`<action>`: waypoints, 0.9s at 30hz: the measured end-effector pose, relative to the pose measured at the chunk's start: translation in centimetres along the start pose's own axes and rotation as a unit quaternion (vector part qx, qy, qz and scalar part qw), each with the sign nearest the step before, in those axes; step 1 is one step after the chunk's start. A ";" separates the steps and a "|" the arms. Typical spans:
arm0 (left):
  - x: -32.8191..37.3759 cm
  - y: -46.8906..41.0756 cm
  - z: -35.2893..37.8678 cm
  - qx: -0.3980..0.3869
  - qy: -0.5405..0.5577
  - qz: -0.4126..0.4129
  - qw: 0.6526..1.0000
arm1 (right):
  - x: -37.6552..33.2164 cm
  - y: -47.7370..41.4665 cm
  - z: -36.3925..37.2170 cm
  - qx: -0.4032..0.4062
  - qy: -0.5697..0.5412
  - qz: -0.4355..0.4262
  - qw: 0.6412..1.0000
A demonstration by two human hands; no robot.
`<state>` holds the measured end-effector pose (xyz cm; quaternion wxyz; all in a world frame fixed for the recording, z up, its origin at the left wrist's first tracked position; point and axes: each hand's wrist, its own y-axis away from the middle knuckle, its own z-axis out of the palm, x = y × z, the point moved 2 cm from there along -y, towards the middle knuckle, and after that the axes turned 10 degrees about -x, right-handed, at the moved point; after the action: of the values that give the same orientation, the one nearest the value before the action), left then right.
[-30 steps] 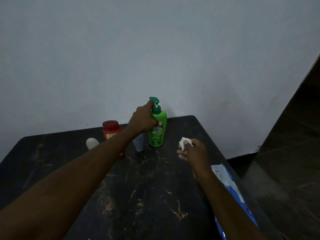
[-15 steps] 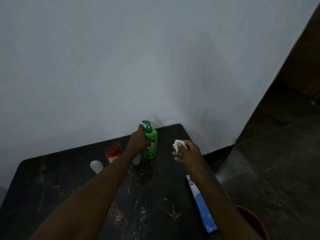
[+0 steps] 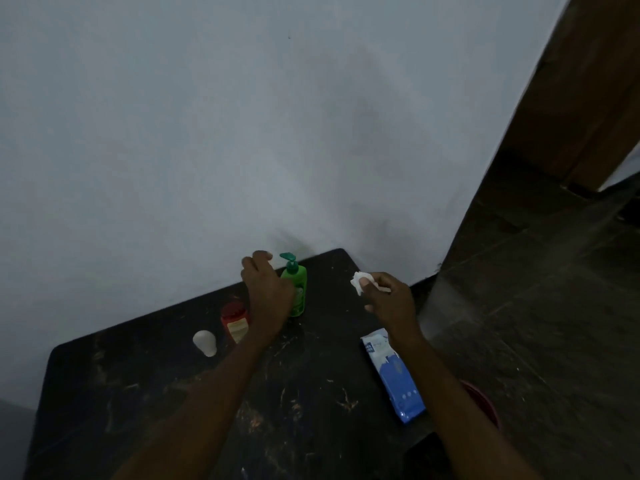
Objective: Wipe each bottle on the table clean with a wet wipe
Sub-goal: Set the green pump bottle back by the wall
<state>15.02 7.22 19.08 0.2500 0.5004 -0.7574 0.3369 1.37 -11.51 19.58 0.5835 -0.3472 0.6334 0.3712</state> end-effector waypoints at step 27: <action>12.5 8.3 46.4 -0.574 0.098 0.049 0.812 | 24.6 2.3 -34.3 0.307 -0.051 0.201 0.929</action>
<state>0.77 -33.20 -4.22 0.5477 0.1928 -0.8080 -0.1001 -19.03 -40.59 -3.27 0.6064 0.0030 0.7421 0.2856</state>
